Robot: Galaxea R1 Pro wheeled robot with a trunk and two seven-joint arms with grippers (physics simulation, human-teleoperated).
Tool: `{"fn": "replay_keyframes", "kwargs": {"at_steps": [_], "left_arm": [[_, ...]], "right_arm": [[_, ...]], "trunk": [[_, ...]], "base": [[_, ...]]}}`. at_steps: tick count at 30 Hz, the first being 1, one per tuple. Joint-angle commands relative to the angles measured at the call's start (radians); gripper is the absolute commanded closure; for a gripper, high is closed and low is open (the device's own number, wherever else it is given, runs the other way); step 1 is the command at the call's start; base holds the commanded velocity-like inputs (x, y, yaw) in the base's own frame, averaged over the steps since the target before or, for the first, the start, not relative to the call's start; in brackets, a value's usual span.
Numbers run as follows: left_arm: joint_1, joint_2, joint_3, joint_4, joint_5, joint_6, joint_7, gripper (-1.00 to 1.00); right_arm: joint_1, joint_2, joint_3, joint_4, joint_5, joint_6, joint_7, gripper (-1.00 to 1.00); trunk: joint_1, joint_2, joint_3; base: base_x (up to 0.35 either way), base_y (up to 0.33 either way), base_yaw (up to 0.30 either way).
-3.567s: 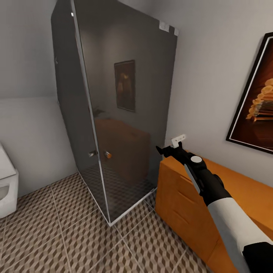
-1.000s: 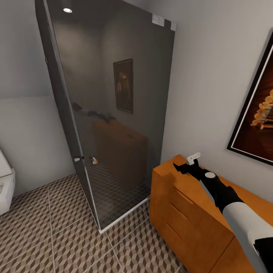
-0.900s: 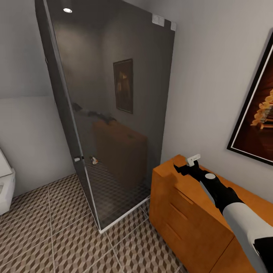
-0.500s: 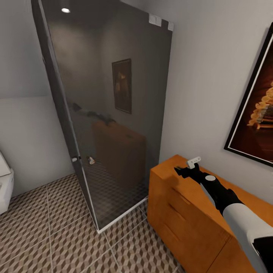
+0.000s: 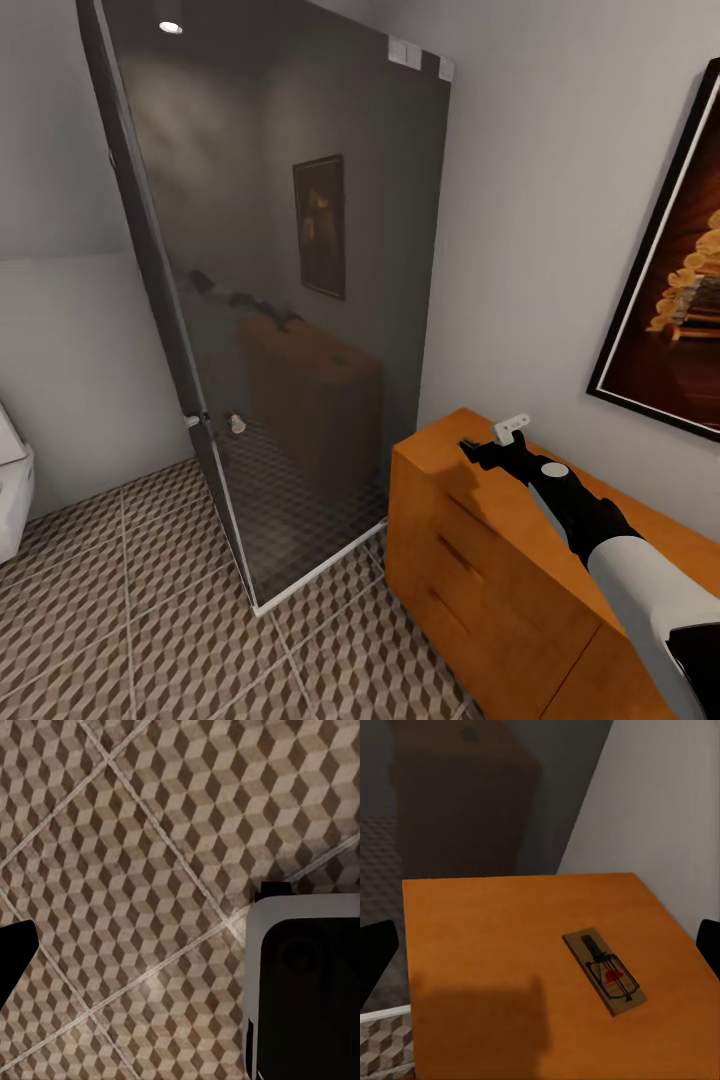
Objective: Take the four mousetraps from the cabinet in the bathroom and place them on the bathroom floor. Make sure all four end up on the same floor surface, and ensure that at least two of them are either under or directly next to the same bathroom sink.
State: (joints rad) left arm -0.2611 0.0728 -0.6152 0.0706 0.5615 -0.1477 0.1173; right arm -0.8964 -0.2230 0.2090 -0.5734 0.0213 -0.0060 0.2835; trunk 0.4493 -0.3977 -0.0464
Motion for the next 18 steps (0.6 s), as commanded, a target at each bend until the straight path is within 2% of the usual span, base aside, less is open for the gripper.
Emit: {"fn": "replay_keyframes", "kwargs": {"at_steps": [1, 16, 18], "left_arm": [[-0.001, 0.0, -0.006, 0.002, 0.003, -0.004, 0.001, -1.0], [-0.001, 0.0, -0.006, 0.002, 0.003, -0.005, 0.001, -1.0], [-0.001, 0.0, -0.006, 0.002, 0.003, -0.005, 0.001, -1.0]], "right_arm": [[-0.001, -0.001, 0.003, 0.0, 0.002, 0.0, 0.0, -1.0], [-0.001, -0.002, 0.003, 0.0, 0.002, 0.0, 0.008, -1.0], [-0.001, -0.003, 0.003, 0.0, 0.002, 0.0, 0.052, -1.0]], "trunk": [[0.001, -0.002, -0.002], [0.001, -0.002, -0.002], [0.001, -0.002, -0.002]], "base": [[0.047, -0.008, 0.0], [0.122, -0.097, 0.0], [0.017, -0.015, 0.0]]}}
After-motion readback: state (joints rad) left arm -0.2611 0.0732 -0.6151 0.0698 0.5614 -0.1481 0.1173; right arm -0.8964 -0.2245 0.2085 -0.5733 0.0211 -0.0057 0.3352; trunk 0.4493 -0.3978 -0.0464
